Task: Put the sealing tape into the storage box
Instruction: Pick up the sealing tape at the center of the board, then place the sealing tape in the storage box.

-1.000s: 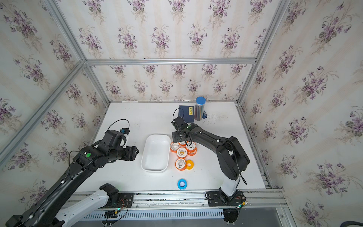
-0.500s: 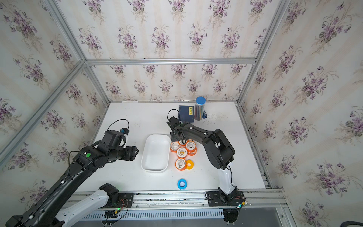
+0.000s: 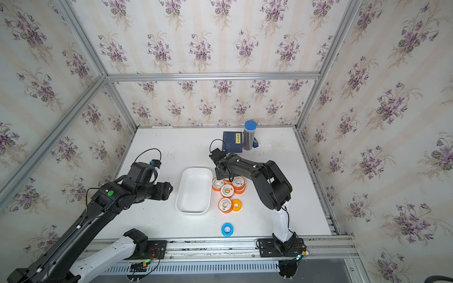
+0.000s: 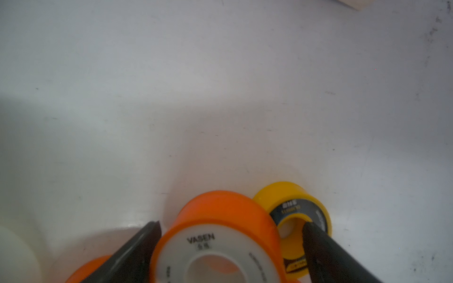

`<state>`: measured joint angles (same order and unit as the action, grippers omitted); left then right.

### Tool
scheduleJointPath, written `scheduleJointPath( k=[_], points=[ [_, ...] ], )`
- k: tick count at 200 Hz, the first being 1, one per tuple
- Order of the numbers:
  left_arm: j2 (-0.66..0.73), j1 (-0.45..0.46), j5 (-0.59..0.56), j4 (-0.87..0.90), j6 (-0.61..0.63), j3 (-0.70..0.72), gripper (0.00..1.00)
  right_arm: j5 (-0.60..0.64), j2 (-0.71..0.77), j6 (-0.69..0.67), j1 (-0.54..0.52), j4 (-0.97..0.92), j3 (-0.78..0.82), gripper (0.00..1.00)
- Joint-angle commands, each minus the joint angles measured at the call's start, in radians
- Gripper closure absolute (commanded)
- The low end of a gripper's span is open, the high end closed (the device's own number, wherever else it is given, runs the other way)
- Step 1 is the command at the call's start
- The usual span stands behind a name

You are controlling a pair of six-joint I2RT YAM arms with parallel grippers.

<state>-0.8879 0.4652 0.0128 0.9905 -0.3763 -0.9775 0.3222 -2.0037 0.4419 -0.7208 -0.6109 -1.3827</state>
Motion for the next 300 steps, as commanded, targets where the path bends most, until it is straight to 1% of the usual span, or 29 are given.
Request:
scheduleJointPath(
  k=[1,42,68,108,136,171,199,242,271,300],
  points=[
    [-0.004,0.000,-0.009,-0.005,0.000,0.000,0.18,-0.006,0.000,0.001,0.000,-0.009,0.001,0.09],
    [-0.005,0.000,-0.011,-0.006,0.000,0.001,0.18,-0.035,0.008,0.001,-0.002,-0.002,-0.003,0.23],
    [-0.002,0.000,-0.010,-0.005,-0.001,0.000,0.18,-0.045,0.024,0.000,-0.002,-0.003,-0.007,0.29],
    [-0.003,0.000,-0.013,-0.003,-0.003,-0.001,0.18,-0.067,0.071,-0.010,-0.002,-0.012,-0.029,0.34],
    [0.002,0.000,-0.020,-0.003,-0.004,-0.001,0.18,-0.110,0.130,-0.021,-0.009,-0.020,-0.041,0.38],
    [0.007,0.000,-0.022,-0.004,-0.004,-0.003,0.18,-0.156,0.190,-0.032,-0.052,-0.043,-0.072,0.38],
    [0.015,-0.002,-0.026,-0.002,-0.006,-0.004,0.18,-0.227,0.214,-0.019,-0.109,-0.022,-0.095,0.38],
    [0.073,-0.002,-0.037,-0.011,-0.010,0.005,0.18,-0.293,0.125,0.015,-0.210,0.024,-0.175,0.39],
    [0.105,-0.002,-0.071,-0.014,-0.024,0.011,0.18,-0.308,0.030,0.040,-0.233,0.052,-0.225,0.40],
    [0.127,-0.002,-0.072,-0.022,-0.026,0.018,0.18,-0.303,-0.037,0.063,-0.242,0.080,-0.255,0.40]
  ],
)
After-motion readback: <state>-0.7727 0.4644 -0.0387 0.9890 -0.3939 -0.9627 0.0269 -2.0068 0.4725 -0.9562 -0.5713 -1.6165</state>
